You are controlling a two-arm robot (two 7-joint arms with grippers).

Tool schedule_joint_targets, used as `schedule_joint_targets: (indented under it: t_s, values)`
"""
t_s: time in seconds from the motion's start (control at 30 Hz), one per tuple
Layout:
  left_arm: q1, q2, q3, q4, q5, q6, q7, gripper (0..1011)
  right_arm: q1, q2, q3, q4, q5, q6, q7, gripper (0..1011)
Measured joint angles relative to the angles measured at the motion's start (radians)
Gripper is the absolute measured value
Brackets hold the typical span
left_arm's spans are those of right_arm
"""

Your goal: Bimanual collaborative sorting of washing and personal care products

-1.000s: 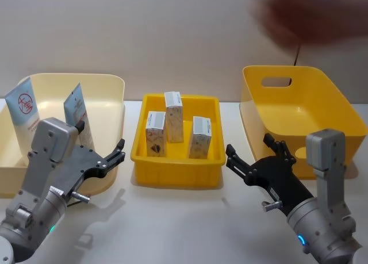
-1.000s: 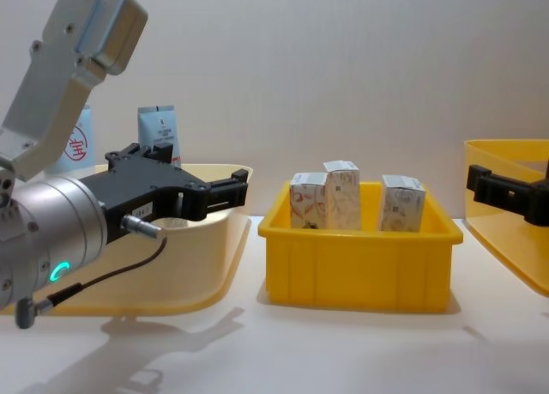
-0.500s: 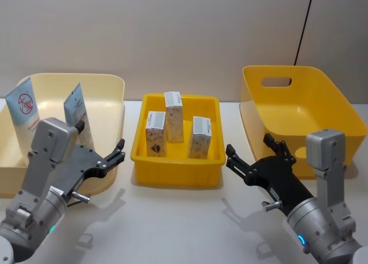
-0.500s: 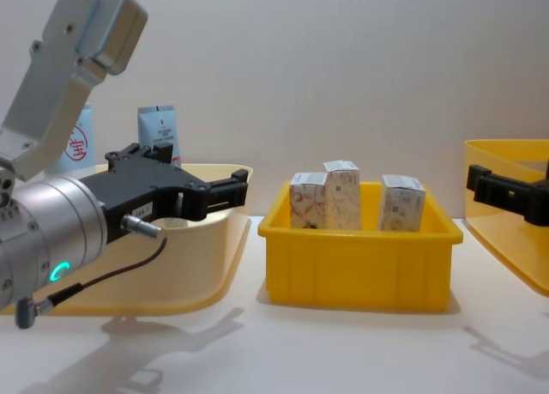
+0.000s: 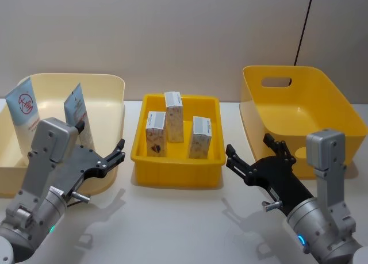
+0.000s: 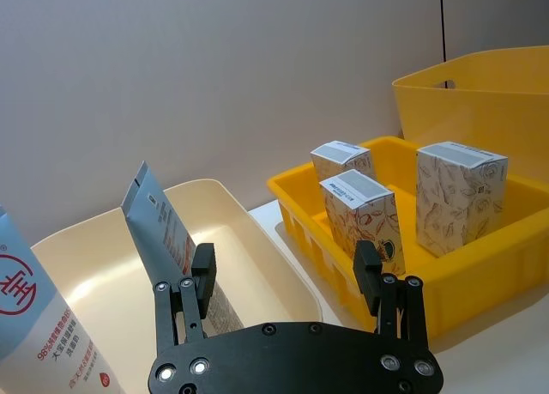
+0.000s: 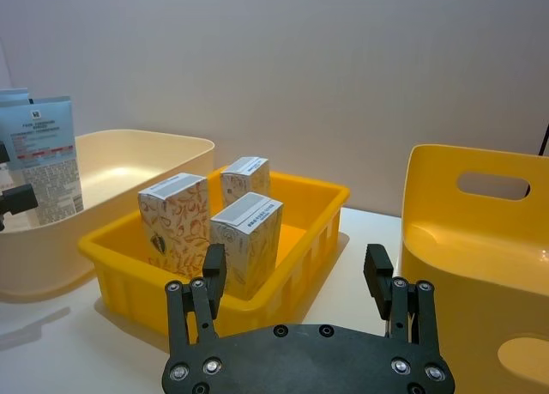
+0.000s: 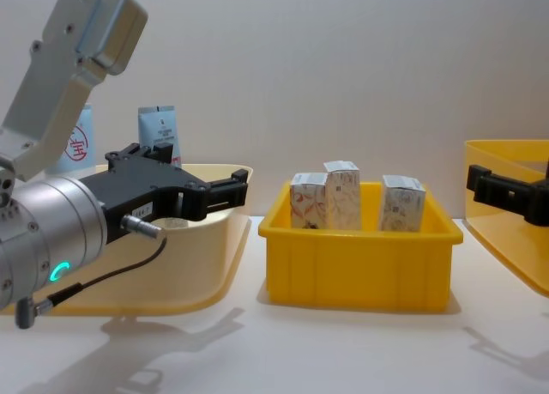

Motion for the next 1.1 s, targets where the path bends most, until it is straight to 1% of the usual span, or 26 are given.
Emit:
schedule_joint_targets:
  t_s: [1.1]
  values:
    - [0.0, 0.0, 0.0, 0.0, 0.0, 0.0, 0.0, 1002, 0.0, 0.0, 0.0, 0.0, 0.0, 0.0, 0.0, 1001]
